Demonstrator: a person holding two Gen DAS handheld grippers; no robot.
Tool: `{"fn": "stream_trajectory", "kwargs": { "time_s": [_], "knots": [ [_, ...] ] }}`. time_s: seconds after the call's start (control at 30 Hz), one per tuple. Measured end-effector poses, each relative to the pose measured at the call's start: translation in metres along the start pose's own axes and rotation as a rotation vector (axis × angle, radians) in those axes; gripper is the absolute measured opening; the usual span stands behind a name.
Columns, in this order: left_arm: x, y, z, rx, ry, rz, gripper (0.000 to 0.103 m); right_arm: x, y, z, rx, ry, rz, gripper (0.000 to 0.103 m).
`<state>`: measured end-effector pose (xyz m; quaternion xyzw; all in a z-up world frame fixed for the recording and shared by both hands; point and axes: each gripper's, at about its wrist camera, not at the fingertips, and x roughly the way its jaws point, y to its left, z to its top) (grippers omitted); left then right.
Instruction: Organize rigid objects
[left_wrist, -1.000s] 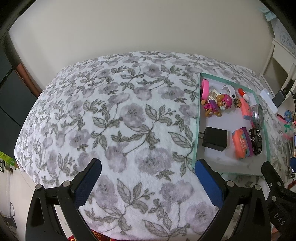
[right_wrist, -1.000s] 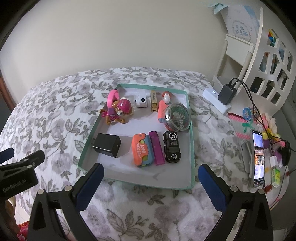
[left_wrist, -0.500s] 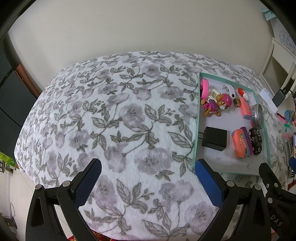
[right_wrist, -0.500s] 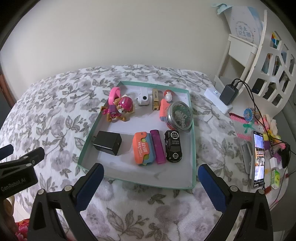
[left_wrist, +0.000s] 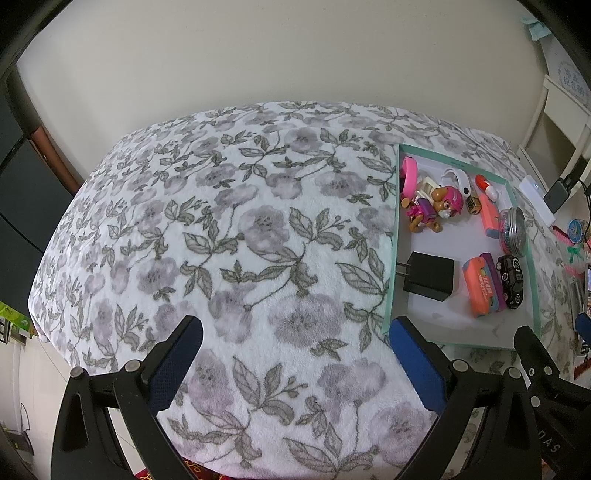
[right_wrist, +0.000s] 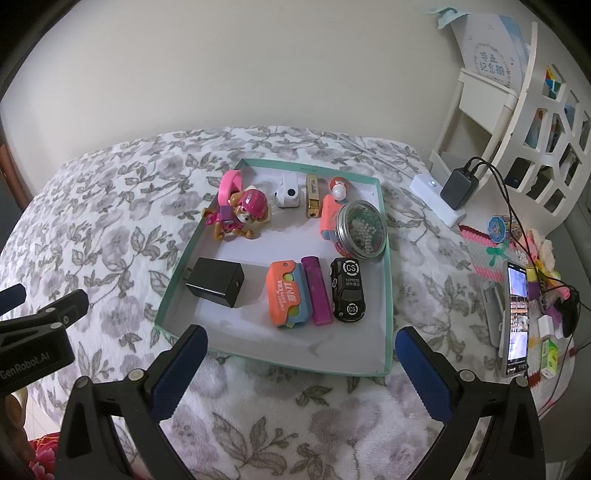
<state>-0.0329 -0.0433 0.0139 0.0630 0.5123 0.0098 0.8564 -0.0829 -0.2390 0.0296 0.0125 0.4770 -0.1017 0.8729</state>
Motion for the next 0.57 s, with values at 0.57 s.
{"fn": "stream_trajectory", "kwargs": {
  "time_s": [0.57],
  "knots": [
    [-0.0066, -0.0015, 0.0015, -0.017, -0.033, -0.011, 0.101, 0.0003, 0.0011, -0.0003, 0.001, 0.001, -0.001, 0.103]
  ]
}}
